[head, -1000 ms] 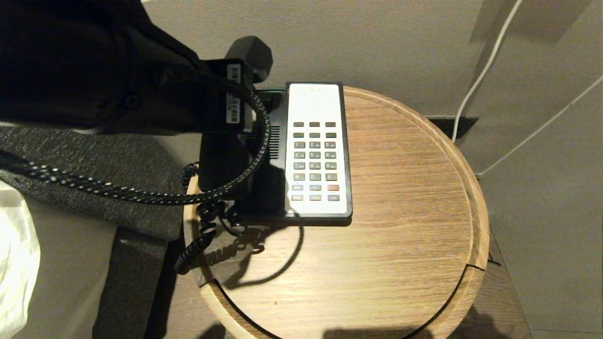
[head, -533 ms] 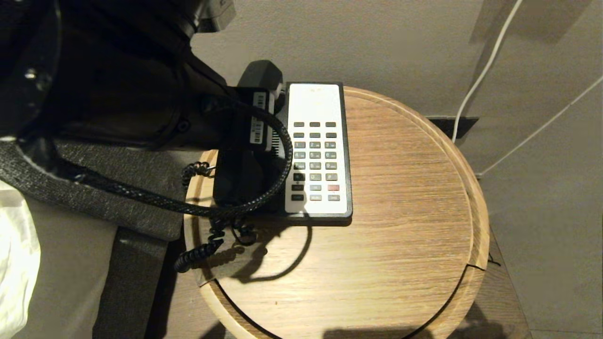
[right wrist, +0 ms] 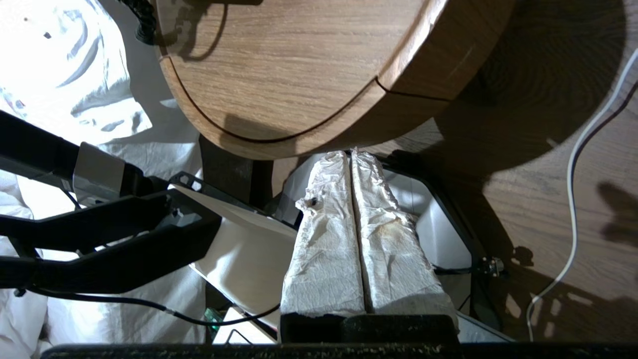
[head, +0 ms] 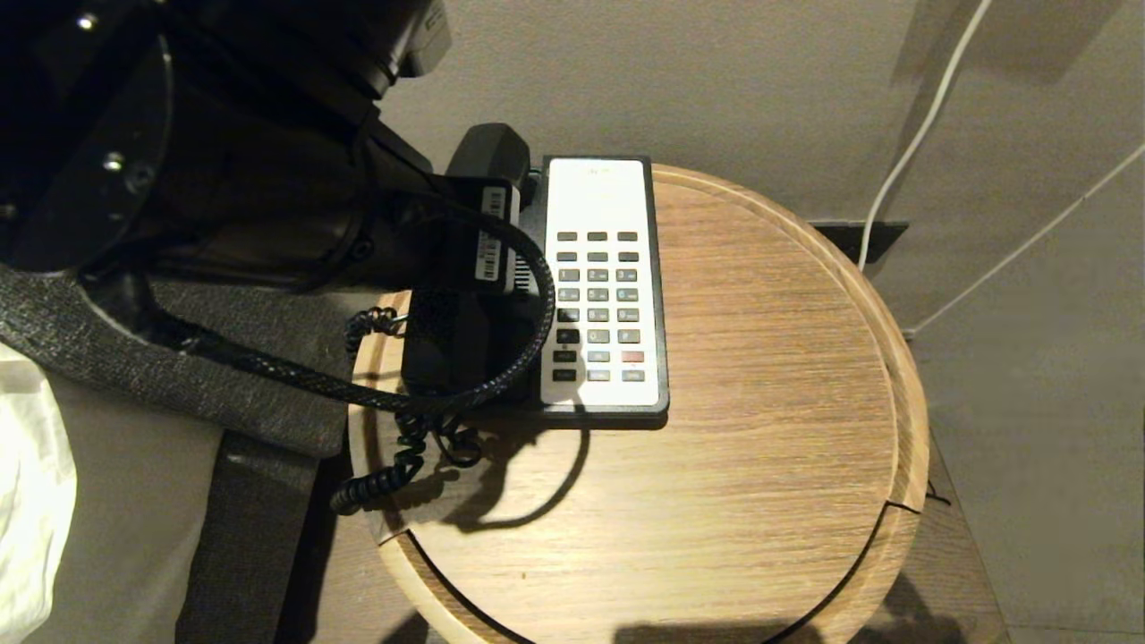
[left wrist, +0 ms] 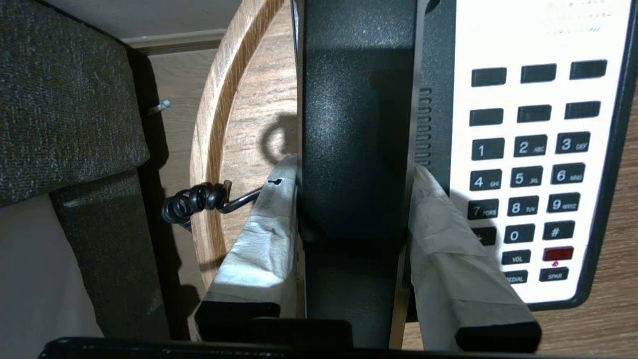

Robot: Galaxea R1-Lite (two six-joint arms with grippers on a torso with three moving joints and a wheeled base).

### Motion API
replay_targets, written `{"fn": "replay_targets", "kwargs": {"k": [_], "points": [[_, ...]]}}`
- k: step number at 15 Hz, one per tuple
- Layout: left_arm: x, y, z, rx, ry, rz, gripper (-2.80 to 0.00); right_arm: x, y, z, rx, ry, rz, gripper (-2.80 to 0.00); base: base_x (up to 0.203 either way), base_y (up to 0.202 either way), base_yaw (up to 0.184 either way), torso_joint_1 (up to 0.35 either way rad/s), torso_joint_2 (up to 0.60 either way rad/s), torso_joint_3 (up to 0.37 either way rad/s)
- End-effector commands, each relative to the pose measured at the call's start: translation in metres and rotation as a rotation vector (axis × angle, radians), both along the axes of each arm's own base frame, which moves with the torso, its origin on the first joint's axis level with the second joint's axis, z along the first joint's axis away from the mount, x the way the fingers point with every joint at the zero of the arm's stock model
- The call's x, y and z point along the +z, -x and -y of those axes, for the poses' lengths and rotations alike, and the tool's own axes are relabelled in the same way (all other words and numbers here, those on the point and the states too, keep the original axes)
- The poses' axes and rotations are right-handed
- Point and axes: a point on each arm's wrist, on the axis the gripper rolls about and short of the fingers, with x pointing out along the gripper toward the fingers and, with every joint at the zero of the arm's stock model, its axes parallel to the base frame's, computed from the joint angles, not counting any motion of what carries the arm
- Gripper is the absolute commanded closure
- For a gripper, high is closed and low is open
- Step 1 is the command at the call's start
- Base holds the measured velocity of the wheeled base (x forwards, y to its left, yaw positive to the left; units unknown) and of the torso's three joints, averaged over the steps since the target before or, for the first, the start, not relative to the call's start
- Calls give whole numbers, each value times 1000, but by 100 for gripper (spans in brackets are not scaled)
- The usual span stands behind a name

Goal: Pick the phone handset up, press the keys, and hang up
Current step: Put the handset back

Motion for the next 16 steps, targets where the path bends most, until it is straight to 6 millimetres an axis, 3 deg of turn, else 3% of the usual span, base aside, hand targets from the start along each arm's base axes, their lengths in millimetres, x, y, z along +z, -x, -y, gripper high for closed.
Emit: {"fn": "replay_targets", "kwargs": {"k": [1, 16], "points": [[1, 0, 0, 4, 2, 2, 0, -3, 2, 2, -2, 3, -5, 0, 0, 0, 0, 0, 0, 0], [-6, -4, 11, -6, -8, -13, 0, -11, 5, 6, -3, 3, -13, 0, 0, 0, 0, 0, 0, 0]]}}
